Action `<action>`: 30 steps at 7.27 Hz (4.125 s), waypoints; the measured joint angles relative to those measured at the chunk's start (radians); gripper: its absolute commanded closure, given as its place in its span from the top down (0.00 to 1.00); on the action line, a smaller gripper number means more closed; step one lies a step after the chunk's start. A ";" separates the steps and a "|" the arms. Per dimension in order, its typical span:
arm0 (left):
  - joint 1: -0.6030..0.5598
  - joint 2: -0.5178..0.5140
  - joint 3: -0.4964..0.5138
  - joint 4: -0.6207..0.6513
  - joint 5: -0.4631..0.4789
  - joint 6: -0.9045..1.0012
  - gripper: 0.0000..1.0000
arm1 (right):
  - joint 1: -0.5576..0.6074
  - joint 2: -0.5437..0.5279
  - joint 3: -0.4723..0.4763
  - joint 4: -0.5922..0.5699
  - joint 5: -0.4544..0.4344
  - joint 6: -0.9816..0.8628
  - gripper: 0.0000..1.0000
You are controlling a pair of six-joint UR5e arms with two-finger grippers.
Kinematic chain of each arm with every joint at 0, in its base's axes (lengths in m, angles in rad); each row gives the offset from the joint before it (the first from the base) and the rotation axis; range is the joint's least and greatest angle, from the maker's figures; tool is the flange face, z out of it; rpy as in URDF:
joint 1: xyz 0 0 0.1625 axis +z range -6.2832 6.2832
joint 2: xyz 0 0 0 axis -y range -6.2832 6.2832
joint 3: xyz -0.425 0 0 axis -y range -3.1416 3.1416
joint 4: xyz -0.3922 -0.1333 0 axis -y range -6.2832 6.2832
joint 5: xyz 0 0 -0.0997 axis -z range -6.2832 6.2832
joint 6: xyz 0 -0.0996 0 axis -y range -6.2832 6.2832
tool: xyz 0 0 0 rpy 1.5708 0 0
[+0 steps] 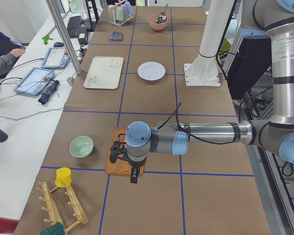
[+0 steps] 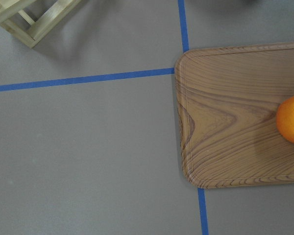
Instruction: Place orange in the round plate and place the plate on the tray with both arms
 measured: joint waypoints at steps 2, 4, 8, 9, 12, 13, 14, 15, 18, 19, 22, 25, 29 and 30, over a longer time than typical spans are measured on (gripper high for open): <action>0.000 0.000 -0.003 -0.002 0.000 0.000 0.98 | 0.001 -0.003 0.000 0.000 0.000 -0.004 1.00; 0.000 0.001 -0.018 -0.004 -0.001 0.000 0.98 | 0.000 -0.003 0.002 -0.001 0.000 -0.006 1.00; -0.001 -0.068 -0.049 -0.006 0.002 -0.009 0.98 | 0.005 0.030 0.031 0.114 0.040 0.004 1.00; -0.001 -0.107 -0.046 -0.025 0.002 -0.010 0.98 | 0.019 0.033 0.020 0.206 0.051 0.033 1.00; -0.002 -0.135 0.008 -0.213 -0.047 -0.006 0.98 | 0.056 0.032 0.001 0.364 0.117 0.130 1.00; -0.002 -0.138 0.017 -0.253 -0.081 -0.005 0.98 | 0.061 0.018 -0.007 0.407 0.146 0.098 1.00; -0.001 -0.141 0.019 -0.296 -0.095 -0.008 0.98 | 0.063 0.010 -0.004 0.432 0.177 0.091 1.00; 0.020 -0.157 0.021 -0.325 -0.095 -0.012 0.98 | 0.063 0.014 0.008 0.448 0.190 0.133 1.00; 0.156 -0.194 0.052 -0.367 -0.052 -0.235 0.98 | -0.043 0.065 0.052 0.460 0.134 0.453 1.00; 0.220 -0.189 0.065 -0.403 0.005 -0.337 0.98 | -0.114 0.070 0.075 0.460 0.060 0.563 1.00; 0.379 -0.148 0.086 -0.475 0.121 -0.504 0.98 | -0.296 0.071 0.097 0.482 -0.094 0.759 1.00; 0.466 -0.096 0.115 -0.607 0.163 -0.614 0.98 | -0.323 0.066 0.095 0.511 -0.107 0.777 1.00; 0.565 -0.104 0.222 -0.756 0.232 -0.735 0.94 | -0.324 0.060 0.093 0.518 -0.110 0.778 1.00; 0.576 -0.105 0.231 -0.766 0.236 -0.738 0.76 | -0.324 0.060 0.093 0.518 -0.110 0.778 1.00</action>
